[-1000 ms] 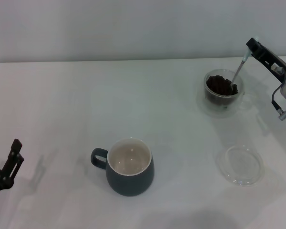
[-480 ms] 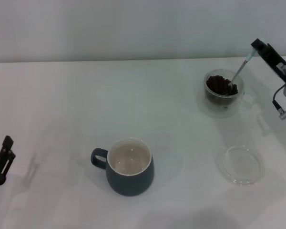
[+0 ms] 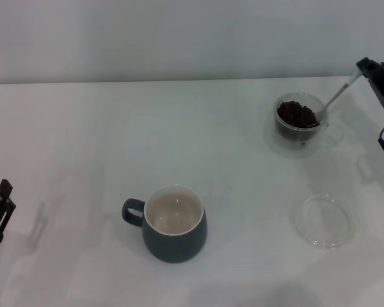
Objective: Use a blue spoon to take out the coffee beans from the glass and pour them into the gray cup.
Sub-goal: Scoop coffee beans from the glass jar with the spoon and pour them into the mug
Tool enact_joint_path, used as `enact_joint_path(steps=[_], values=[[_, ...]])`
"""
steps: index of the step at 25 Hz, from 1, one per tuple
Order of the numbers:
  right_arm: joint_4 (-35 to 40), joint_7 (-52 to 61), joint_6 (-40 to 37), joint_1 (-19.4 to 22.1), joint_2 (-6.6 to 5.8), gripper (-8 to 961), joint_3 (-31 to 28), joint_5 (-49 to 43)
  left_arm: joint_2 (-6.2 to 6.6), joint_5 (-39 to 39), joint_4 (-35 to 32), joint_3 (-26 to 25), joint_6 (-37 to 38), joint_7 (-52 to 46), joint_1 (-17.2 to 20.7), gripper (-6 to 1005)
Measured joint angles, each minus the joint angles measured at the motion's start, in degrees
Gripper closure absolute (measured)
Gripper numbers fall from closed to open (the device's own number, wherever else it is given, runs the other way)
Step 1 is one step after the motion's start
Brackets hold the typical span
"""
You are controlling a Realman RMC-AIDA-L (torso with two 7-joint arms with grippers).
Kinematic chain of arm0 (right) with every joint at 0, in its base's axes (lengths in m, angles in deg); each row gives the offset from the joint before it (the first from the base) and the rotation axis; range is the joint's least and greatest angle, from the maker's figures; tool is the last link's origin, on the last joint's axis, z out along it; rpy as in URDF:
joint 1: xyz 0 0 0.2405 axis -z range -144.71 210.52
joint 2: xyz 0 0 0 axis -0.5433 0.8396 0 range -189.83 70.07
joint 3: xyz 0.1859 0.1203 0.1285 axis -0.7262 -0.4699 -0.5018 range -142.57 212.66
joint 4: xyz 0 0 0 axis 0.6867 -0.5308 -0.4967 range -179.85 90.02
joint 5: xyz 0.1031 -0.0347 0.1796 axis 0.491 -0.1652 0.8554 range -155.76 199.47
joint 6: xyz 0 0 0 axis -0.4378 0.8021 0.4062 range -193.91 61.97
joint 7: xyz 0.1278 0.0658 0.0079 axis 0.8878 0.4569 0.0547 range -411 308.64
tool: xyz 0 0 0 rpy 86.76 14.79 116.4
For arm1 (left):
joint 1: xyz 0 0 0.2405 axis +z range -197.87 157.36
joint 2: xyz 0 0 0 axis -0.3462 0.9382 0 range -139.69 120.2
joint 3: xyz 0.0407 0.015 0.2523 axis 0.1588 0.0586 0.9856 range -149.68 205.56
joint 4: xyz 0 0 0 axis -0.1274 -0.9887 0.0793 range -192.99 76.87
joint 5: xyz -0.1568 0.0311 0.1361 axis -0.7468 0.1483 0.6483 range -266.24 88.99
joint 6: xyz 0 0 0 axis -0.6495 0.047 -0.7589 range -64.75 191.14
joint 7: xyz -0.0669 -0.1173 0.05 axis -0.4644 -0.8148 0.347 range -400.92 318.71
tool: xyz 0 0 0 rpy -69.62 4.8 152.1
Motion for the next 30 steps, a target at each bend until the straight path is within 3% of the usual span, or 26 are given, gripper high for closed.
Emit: enact_joint_path(steps=[14, 30], values=[[-0.14, 6.21, -6.01, 1.31, -0.14, 812, 1.12, 0.43, 0.00, -0.24, 0.07, 0.00, 0.00, 0.04, -0.37, 264], [3.41, 18.46, -16.97, 4.68, 0.03, 812, 17.44, 0.26, -0.01, -0.30, 0.76, -0.01, -0.01, 0.19, -0.64, 264]])
